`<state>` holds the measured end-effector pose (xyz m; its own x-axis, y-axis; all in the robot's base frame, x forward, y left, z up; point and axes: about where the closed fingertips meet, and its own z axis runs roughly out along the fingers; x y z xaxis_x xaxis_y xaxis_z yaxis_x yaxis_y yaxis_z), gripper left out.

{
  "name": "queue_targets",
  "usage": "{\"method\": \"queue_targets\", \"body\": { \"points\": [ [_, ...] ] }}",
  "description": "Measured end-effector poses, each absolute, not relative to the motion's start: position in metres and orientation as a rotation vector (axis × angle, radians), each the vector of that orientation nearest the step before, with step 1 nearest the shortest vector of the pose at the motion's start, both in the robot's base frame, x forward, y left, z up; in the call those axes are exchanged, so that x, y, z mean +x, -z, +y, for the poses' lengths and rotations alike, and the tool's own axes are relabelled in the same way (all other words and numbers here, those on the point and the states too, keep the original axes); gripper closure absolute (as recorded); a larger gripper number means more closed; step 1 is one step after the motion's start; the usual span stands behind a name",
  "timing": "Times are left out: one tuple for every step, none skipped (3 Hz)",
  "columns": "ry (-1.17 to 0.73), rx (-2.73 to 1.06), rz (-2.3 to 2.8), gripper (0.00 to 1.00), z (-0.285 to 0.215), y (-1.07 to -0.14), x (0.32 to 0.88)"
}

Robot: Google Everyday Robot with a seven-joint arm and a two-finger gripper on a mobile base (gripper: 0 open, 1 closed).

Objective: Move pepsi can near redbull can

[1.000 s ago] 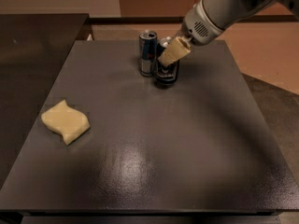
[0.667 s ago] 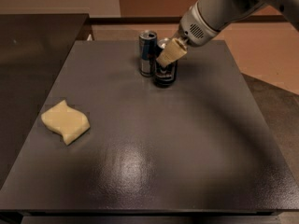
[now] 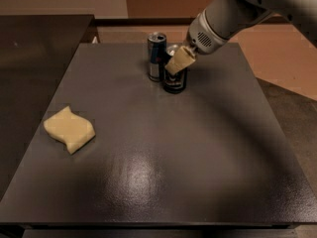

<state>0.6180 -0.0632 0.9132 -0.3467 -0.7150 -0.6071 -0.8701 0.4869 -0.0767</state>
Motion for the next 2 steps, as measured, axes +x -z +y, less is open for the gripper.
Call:
{"method": "queue_targets", "body": {
  "points": [
    [-0.351, -1.306, 2.154, 0.14, -0.0615, -0.9130, 0.6176],
    [-0.352, -1.309, 2.153, 0.00, -0.0598, -0.9126, 0.6172]
  ]
}}
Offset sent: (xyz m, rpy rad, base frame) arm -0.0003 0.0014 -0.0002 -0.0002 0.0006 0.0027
